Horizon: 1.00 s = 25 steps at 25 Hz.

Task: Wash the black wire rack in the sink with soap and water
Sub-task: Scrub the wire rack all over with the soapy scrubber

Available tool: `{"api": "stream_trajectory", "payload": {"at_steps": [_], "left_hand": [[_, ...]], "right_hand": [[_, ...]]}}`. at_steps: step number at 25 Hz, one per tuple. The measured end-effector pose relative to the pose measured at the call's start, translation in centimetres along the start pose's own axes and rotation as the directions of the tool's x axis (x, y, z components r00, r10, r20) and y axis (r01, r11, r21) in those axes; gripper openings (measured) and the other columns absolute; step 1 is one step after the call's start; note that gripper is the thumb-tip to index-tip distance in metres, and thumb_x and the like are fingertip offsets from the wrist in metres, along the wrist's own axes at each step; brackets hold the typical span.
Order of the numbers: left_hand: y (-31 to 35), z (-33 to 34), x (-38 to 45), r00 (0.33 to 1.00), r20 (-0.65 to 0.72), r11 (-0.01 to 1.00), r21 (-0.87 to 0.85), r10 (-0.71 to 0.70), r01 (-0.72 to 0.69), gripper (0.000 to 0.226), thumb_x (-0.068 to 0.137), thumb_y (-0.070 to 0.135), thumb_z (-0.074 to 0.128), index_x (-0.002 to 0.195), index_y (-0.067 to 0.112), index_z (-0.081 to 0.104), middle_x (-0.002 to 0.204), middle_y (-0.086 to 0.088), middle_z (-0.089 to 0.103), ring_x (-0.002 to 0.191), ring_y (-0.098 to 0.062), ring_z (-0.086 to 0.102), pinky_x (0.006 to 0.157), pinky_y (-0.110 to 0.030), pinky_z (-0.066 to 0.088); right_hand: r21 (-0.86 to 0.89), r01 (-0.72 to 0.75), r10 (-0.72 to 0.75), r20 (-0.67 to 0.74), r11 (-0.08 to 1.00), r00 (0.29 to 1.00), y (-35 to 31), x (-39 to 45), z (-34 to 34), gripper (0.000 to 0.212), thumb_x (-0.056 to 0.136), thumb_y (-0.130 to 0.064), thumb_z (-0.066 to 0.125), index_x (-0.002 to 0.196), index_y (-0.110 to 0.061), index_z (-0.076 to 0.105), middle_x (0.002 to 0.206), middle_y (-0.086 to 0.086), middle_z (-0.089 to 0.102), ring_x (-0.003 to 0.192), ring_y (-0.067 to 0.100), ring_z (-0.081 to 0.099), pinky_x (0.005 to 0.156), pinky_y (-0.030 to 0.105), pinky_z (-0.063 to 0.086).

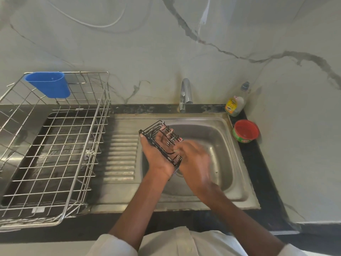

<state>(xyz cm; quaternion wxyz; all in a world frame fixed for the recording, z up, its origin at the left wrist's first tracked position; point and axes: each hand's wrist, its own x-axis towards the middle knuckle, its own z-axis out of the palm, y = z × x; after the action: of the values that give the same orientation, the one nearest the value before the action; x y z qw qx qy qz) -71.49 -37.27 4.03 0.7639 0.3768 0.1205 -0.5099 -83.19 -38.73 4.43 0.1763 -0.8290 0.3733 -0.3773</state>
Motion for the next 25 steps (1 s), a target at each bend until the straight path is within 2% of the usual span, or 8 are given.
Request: {"api": "stream_trajectory", "payload": {"at_steps": [2, 5, 7, 10, 13, 17, 22, 25], "left_hand": [[0.1, 0.2, -0.1, 1.000, -0.019, 1.000, 0.002, -0.010, 0.010, 0.078, 0.103, 0.077, 0.025, 0.129, 0.016, 0.066, 0.127, -0.012, 0.069, 0.098, -0.028, 0.068, 0.080, -0.038, 0.053], [0.4, 0.2, 0.0, 0.998, -0.057, 1.000, 0.006, -0.029, 0.030, 0.081, 0.103, 0.077, 0.024, 0.131, 0.016, 0.068, 0.127, -0.012, 0.070, 0.111, -0.032, 0.063, 0.094, -0.045, 0.052], [0.3, 0.0, 0.0, 0.995, -0.101, 1.000, -0.004, -0.024, 0.023, 0.082, 0.104, 0.077, 0.023, 0.130, 0.015, 0.071, 0.124, -0.015, 0.071, 0.109, -0.032, 0.066, 0.104, -0.046, 0.051], [0.7, -0.4, 0.2, 0.994, -0.081, 0.997, -0.033, -0.071, 0.069, 0.085, 0.102, 0.078, 0.022, 0.132, 0.015, 0.072, 0.129, -0.017, 0.074, 0.119, -0.041, 0.068, 0.114, -0.058, 0.047], [0.7, -0.8, 0.8, 0.995, -0.058, 0.991, -0.111, -0.086, 0.079, 0.078, 0.106, 0.072, 0.023, 0.132, 0.012, 0.066, 0.140, -0.024, 0.066, 0.134, -0.047, 0.060, 0.117, -0.062, 0.044], [0.4, -1.9, 1.1, 0.993, 0.016, 0.980, -0.160, -0.119, 0.120, 0.071, 0.107, 0.068, 0.027, 0.135, 0.012, 0.061, 0.140, -0.026, 0.061, 0.141, -0.053, 0.052, 0.119, -0.069, 0.037], [-1.0, -1.8, -0.2, 0.978, 0.129, 0.986, 0.038, -0.165, 0.161, 0.064, 0.100, 0.071, 0.048, 0.125, 0.016, 0.069, 0.124, -0.017, 0.066, 0.120, -0.033, 0.063, 0.127, -0.051, 0.033], [-2.0, -0.6, -2.0, 0.960, 0.194, 0.971, 0.167, -0.200, 0.169, 0.048, 0.107, 0.056, 0.050, 0.121, 0.016, 0.072, 0.111, -0.005, 0.072, 0.107, -0.021, 0.072, 0.101, -0.034, 0.055]], "right_hand": [[0.017, 0.100, -0.101, 0.026, 0.995, 0.995, 0.0, -0.4, 0.1, 0.040, 0.067, 0.022, 0.075, 0.090, -0.011, 0.077, 0.093, 0.000, 0.074, 0.082, 0.014, 0.068, 0.065, 0.031, 0.059], [0.092, 0.000, -0.001, 0.009, 0.996, 1.000, 0.2, 0.0, -0.2, 0.033, 0.076, 0.019, 0.073, 0.090, -0.011, 0.077, 0.092, -0.002, 0.075, 0.082, 0.012, 0.069, 0.067, 0.033, 0.059], [0.070, 0.114, -0.116, 0.031, 0.991, 0.993, 0.2, -0.2, -0.5, 0.035, 0.074, 0.022, 0.075, 0.089, -0.009, 0.078, 0.093, -0.001, 0.075, 0.084, 0.014, 0.070, 0.069, 0.032, 0.060], [0.100, -0.061, 0.064, -0.028, 0.993, 0.998, 0.9, 0.3, -1.1, 0.029, 0.083, 0.015, 0.070, 0.090, -0.012, 0.078, 0.092, -0.003, 0.076, 0.082, 0.010, 0.070, 0.067, 0.032, 0.060], [0.125, 0.018, -0.018, -0.002, 0.992, 1.000, 0.3, -1.2, -0.8, 0.026, 0.087, 0.010, 0.068, 0.091, -0.014, 0.078, 0.095, -0.005, 0.076, 0.085, 0.011, 0.071, 0.069, 0.032, 0.060], [0.178, -0.096, 0.093, 0.024, 0.979, 0.995, -0.5, -3.0, -0.6, 0.029, 0.085, 0.012, 0.066, 0.095, -0.014, 0.078, 0.097, -0.006, 0.075, 0.087, 0.008, 0.071, 0.071, 0.034, 0.060], [0.122, 0.026, -0.043, 0.136, 0.992, 0.990, -2.5, -0.4, -0.8, 0.026, 0.092, -0.012, 0.054, 0.103, -0.011, 0.078, 0.108, 0.002, 0.073, 0.103, 0.018, 0.068, 0.087, 0.036, 0.059], [0.026, -0.009, 0.005, 0.120, 1.000, 0.993, -3.7, 4.0, -0.5, 0.028, 0.081, 0.009, 0.063, 0.096, -0.011, 0.076, 0.096, 0.002, 0.071, 0.087, 0.016, 0.066, 0.074, 0.034, 0.059]]}}
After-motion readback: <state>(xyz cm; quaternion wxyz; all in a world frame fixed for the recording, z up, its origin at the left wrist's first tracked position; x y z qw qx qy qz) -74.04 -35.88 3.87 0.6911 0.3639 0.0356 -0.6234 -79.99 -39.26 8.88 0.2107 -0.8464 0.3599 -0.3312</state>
